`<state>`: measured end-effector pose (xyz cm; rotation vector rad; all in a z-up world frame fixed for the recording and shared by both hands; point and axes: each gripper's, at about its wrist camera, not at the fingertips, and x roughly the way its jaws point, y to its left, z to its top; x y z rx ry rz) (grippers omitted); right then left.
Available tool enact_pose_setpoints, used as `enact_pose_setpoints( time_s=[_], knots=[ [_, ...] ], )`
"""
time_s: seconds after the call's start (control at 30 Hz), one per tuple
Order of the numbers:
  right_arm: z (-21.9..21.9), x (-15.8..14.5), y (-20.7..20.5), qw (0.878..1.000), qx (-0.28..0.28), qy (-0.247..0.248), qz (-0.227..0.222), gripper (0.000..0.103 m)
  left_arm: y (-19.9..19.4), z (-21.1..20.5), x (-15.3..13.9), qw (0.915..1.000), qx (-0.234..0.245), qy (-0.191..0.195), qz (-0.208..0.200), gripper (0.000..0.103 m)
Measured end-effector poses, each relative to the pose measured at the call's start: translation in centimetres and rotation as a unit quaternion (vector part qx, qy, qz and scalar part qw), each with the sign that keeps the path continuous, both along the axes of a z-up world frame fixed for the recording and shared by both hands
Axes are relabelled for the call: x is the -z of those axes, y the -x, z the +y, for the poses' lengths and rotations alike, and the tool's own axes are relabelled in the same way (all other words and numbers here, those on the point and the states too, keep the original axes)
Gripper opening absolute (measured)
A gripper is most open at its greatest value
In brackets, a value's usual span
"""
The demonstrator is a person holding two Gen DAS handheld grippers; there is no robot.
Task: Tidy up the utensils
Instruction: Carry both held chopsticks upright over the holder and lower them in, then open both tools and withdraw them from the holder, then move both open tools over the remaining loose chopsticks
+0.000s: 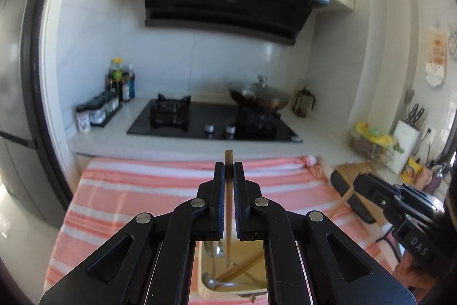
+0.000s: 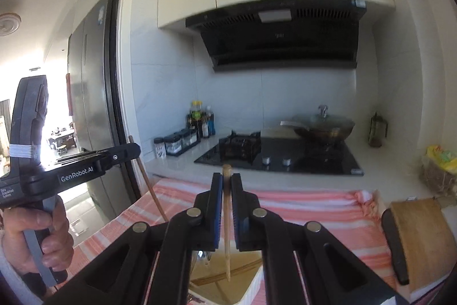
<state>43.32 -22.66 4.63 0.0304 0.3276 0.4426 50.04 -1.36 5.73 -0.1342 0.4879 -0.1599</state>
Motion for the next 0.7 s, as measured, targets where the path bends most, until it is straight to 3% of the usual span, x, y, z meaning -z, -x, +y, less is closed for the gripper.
enact_pose_setpoints(
  time_s=[0.13,0.27,0.33,0.37,0.4,0.43,0.47,0.57,0.7],
  knots=[
    [1.1,4.0,-4.9,0.994,-0.006,0.005,0.107,0.006,-4.0,-0.4,4.6,0.9947,0.017,0.012,0.101,0.004],
    [1.4,7.0,-8.1,0.983,-0.006,-0.022,0.180,0.009,-5.6,-0.9,7.4,0.9873,0.028,0.024,0.155,0.007],
    [1.0,7.5,-8.0,0.982,0.013,-0.029,0.185,0.021,-4.9,-0.5,7.6,0.9854,0.039,0.040,0.161,0.024],
    [0.9,7.5,-7.6,0.983,0.017,-0.032,0.179,0.026,-4.2,-0.2,7.4,0.9861,0.042,0.039,0.156,0.042],
    [0.5,7.2,-6.8,0.985,0.016,-0.035,0.170,0.039,-3.3,-0.2,7.3,0.9872,0.041,0.029,0.151,0.059],
    [0.1,7.1,-5.9,0.986,0.017,-0.034,0.161,0.051,-2.1,0.0,7.2,0.9885,0.039,0.016,0.145,0.064],
    [-0.2,7.0,-4.7,0.988,0.020,-0.026,0.152,0.053,-0.9,0.2,7.3,0.9887,0.039,0.003,0.145,0.070],
    [-1.3,8.1,-1.3,0.988,0.020,0.020,0.149,0.053,3.6,1.1,9.5,0.9835,0.044,-0.008,0.175,0.083],
    [-3.3,13.6,4.6,0.979,0.019,0.066,0.192,0.053,10.1,1.6,15.1,0.9751,0.023,-0.016,0.220,0.085]
  ],
)
